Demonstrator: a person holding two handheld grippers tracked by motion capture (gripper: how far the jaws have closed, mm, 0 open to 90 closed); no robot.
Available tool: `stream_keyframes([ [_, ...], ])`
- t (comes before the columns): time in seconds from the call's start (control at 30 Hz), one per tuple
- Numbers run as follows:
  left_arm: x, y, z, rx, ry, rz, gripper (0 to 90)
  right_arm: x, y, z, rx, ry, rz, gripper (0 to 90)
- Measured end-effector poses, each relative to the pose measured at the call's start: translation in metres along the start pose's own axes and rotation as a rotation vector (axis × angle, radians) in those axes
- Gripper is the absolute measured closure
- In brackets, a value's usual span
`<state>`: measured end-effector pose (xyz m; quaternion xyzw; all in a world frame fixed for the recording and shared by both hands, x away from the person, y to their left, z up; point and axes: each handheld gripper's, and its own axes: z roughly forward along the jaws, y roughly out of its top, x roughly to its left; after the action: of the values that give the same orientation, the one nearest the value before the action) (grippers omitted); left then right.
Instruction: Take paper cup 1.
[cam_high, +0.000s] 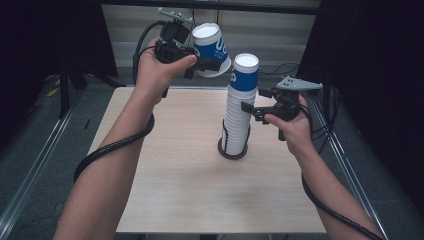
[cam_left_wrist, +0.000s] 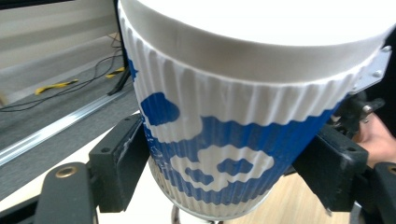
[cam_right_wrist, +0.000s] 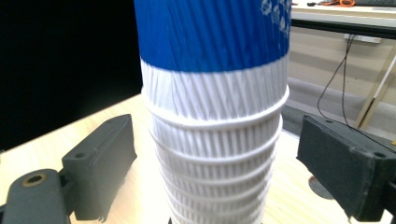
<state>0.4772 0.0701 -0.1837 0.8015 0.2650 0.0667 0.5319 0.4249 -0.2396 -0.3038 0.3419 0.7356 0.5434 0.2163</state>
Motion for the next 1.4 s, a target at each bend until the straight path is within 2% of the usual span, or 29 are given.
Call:
stream_keyframes([
  [0.2,0.006,-0.011,-0.006,0.01,0.012,-0.011,22.7,-0.001,-0.004,-0.004,0.013,0.004,-0.007,10.9],
  [0.57,0.015,-0.036,-0.006,0.042,0.029,-0.019,22.7,0.001,-0.014,-0.011,0.046,0.02,-0.025,11.7],
  [0.83,0.016,-0.051,-0.002,0.058,0.027,-0.02,22.7,0.003,-0.025,-0.012,0.059,0.016,-0.04,11.8],
  [1.4,0.012,-0.079,0.005,0.111,0.017,0.017,22.8,0.008,-0.046,-0.015,0.092,0.026,-0.064,12.1],
])
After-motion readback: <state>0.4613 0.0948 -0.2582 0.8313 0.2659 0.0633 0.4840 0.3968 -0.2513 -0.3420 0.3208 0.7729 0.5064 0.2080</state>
